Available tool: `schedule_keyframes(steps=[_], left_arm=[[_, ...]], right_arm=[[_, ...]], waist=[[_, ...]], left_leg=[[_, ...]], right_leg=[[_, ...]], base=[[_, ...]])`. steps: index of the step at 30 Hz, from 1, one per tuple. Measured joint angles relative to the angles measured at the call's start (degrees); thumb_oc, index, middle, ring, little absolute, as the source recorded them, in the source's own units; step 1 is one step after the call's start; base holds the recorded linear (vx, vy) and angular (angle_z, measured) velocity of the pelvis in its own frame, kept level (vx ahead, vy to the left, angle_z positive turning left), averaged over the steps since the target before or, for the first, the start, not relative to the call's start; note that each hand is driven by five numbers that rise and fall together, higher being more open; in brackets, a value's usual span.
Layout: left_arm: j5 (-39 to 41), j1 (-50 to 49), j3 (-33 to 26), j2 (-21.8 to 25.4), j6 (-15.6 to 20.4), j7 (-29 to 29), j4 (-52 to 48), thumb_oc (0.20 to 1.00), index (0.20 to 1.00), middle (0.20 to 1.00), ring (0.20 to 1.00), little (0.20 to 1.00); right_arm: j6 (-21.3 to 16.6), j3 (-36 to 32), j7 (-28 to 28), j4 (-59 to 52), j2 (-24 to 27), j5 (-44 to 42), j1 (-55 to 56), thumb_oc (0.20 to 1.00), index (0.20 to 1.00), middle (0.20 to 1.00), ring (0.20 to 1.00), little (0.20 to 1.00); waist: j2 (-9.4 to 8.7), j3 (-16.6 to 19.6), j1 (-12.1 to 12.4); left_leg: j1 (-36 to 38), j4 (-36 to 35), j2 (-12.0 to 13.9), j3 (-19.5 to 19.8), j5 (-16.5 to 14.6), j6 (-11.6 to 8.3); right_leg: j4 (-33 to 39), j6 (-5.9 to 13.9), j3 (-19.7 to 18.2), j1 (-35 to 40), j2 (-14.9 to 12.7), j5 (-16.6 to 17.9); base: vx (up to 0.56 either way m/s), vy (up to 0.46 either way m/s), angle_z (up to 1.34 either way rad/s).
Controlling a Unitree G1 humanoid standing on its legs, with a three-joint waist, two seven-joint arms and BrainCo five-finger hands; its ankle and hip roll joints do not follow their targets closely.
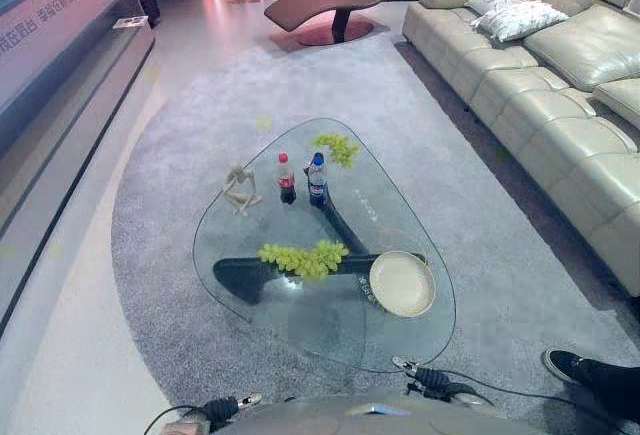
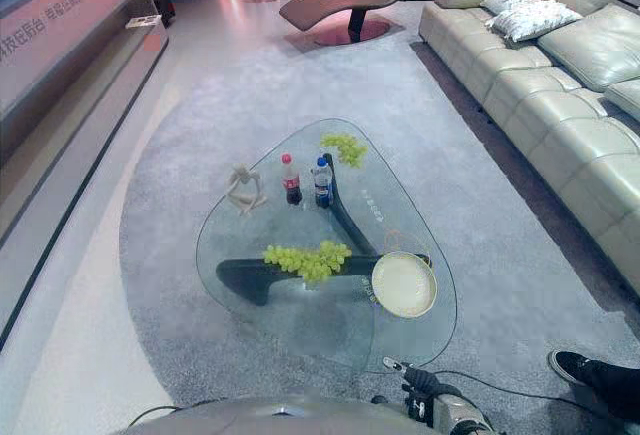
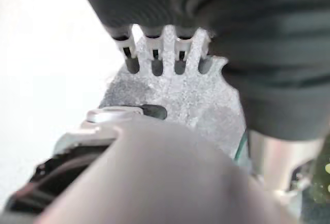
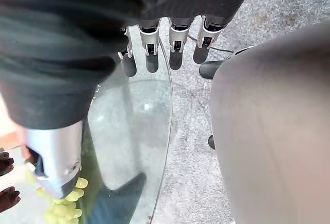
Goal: Pick up fruits into the plate
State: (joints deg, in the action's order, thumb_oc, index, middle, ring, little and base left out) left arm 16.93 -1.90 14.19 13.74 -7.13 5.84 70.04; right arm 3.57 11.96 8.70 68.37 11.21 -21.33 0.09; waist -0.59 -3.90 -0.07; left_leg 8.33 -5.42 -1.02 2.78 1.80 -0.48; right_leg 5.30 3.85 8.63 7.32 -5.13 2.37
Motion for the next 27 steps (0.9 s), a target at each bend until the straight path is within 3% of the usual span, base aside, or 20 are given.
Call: schedule_keyframes(steps=[11,20,24,27], left_arm=[[-1.3,0.9,0.1,0.0,-1.7,-2.3,0.5,1.000,1.000,1.000,1.000,1.000],[-5.3,3.2,2.5,0.0,-0.1,-4.1,0.2,1.000,1.000,1.000,1.000,1.000],[-6.1,5.7,4.1,0.3,1.2,-4.7,-0.6,1.000,1.000,1.000,1.000,1.000],[-8.0,9.7,8.2,2.1,2.7,-7.7,-7.0,1.000,1.000,1.000,1.000,1.000]], right_arm=[[-0.2,0.0,0.5,0.4,0.2,0.1,-0.5,1.000,1.000,1.000,1.000,1.000],[-0.7,0.0,0.2,1.2,2.6,-1.1,-0.4,1.000,1.000,1.000,1.000,1.000],[-0.5,-0.4,0.1,1.2,4.2,-3.5,-0.2,1.000,1.000,1.000,1.000,1.000],[-0.5,-0.4,0.5,1.1,6.2,-4.5,-2.1,1.000,1.000,1.000,1.000,1.000]], waist=[[-0.16,-0.7,0.0],[0.39,-2.7,-0.5],[1.59,-5.0,-1.7],[3.33,-8.2,-2.8]], left_leg=[[0.0,0.0,0.0,0.0,0.0,0.02],[-0.8,0.0,0.0,-0.9,0.1,-0.12],[-1.7,0.3,0.1,-1.6,0.3,-0.14],[-3.9,0.3,-0.1,-2.0,1.2,-0.10]], right_leg=[[0.0,-0.02,0.0,0.0,0.0,0.0],[0.0,0.15,-0.5,-1.0,0.0,0.1],[-0.2,0.04,-1.6,-2.9,0.1,0.3],[-0.4,0.17,-2.2,-5.3,0.0,1.2]], base=[[0.04,-0.012,-0.01],[0.03,0.006,-0.03],[-0.04,0.074,-0.11],[-0.05,0.103,-0.10]])
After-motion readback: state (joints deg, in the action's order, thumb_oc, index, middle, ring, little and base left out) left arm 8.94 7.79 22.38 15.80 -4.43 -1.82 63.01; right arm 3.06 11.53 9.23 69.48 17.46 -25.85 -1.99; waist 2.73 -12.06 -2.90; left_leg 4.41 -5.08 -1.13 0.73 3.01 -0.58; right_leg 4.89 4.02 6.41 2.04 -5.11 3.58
